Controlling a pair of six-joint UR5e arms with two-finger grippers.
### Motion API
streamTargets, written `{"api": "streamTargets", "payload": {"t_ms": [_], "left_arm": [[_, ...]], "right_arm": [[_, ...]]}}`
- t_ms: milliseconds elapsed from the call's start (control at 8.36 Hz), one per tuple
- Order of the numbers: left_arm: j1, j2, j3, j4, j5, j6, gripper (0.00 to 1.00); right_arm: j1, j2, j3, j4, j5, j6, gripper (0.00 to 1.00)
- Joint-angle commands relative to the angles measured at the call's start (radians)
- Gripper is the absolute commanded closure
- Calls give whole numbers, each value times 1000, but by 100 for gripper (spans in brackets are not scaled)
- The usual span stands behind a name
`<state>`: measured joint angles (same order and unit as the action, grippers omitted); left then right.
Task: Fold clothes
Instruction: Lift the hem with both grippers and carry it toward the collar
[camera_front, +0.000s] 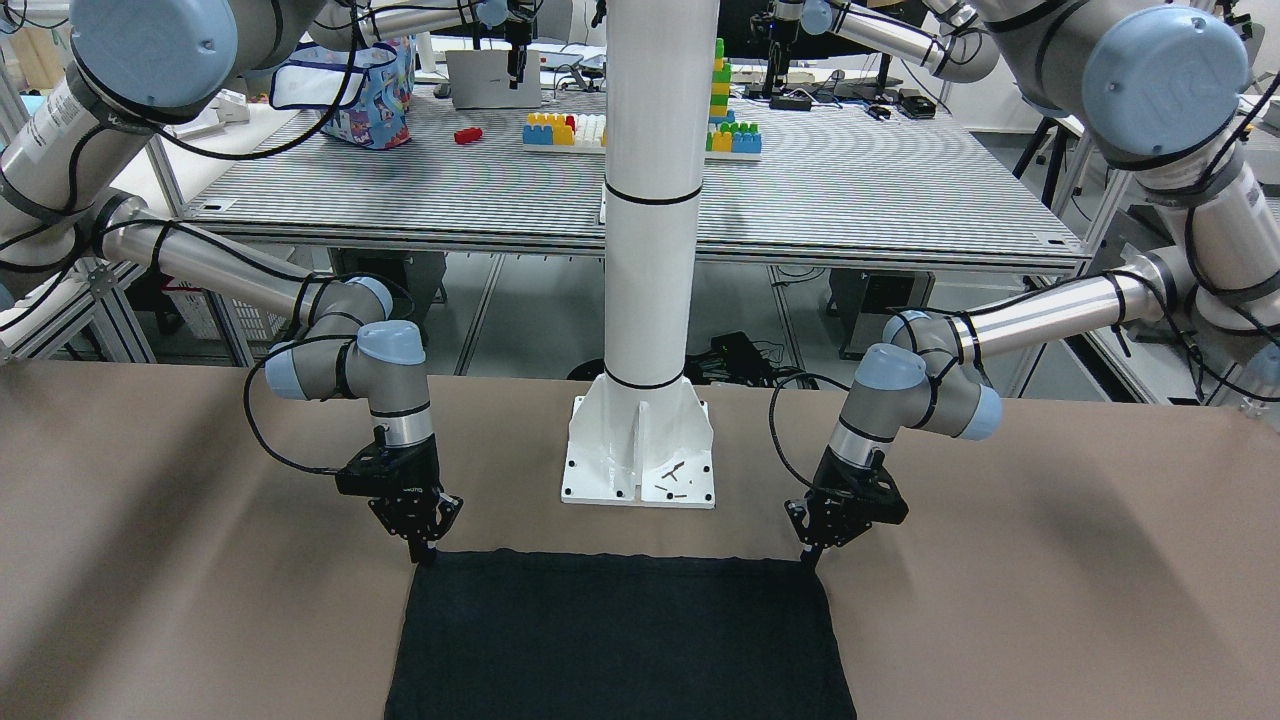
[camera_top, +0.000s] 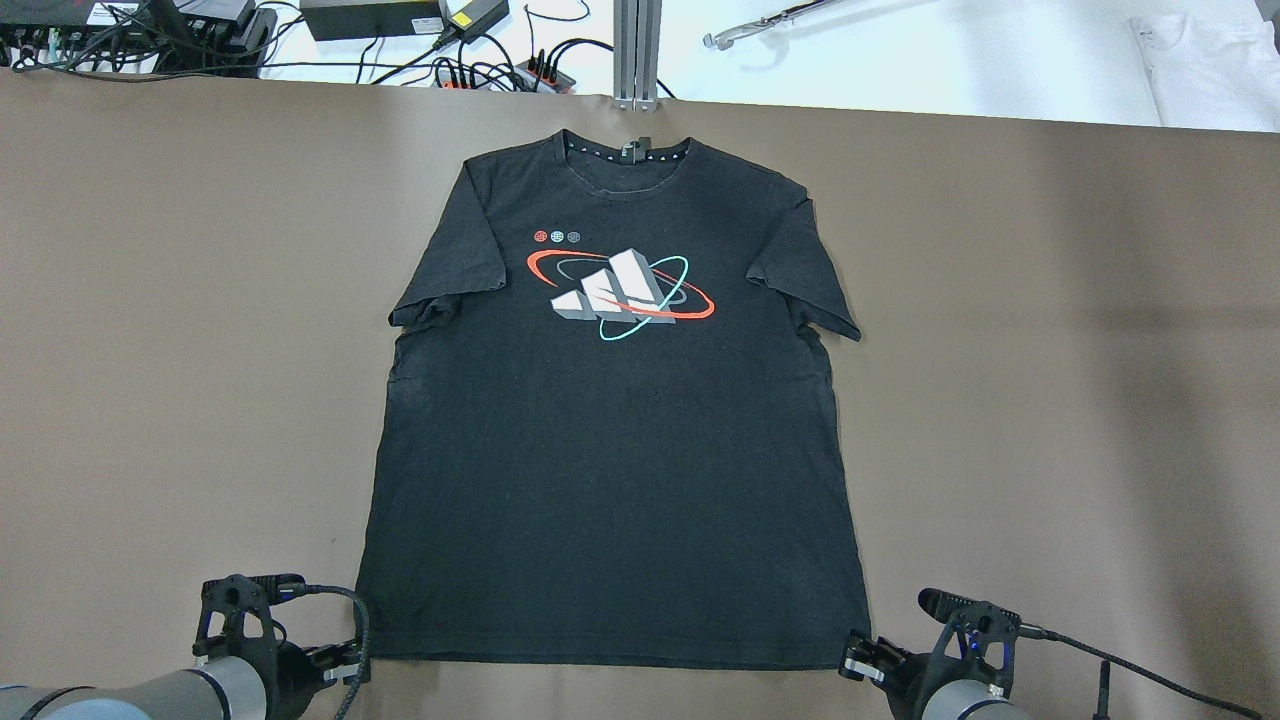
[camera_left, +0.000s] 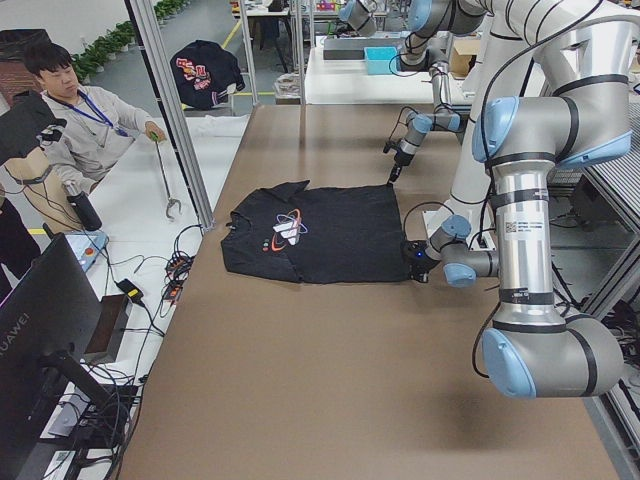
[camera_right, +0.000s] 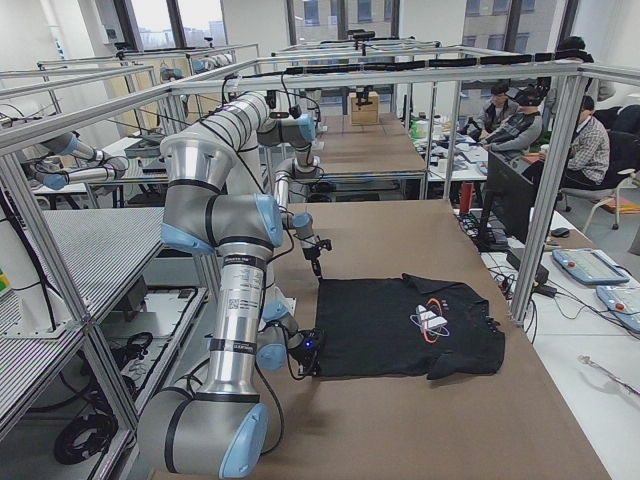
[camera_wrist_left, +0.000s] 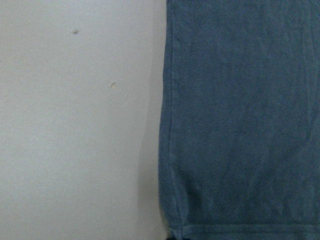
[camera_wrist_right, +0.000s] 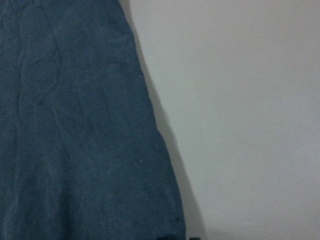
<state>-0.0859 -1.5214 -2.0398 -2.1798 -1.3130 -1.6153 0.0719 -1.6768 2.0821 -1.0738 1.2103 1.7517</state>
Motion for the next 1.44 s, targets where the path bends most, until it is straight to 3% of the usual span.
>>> {"api": "streamTargets", "payload": {"t_ms": [0, 239, 598, 718, 1076, 1315], "left_arm": [[0, 0, -2, 0, 0, 0, 100], [-23, 3, -19, 0, -9, 11, 100], [-151, -5, -91, 47, -156, 115, 100], [-220, -46, -136, 154, -232, 124, 100], [-466, -357, -154, 549, -476, 315, 100], [-613, -504, -154, 742, -636, 406, 100]], "right_arm": [[0, 0, 3, 0, -1, -1, 100], [2, 2, 22, 0, 2, -8, 100], [43, 24, 126, -59, 28, -179, 100], [139, 82, 131, -107, 107, -252, 100], [404, 230, 130, -274, 364, -433, 100], [536, 264, 133, -291, 535, -507, 100]]}}
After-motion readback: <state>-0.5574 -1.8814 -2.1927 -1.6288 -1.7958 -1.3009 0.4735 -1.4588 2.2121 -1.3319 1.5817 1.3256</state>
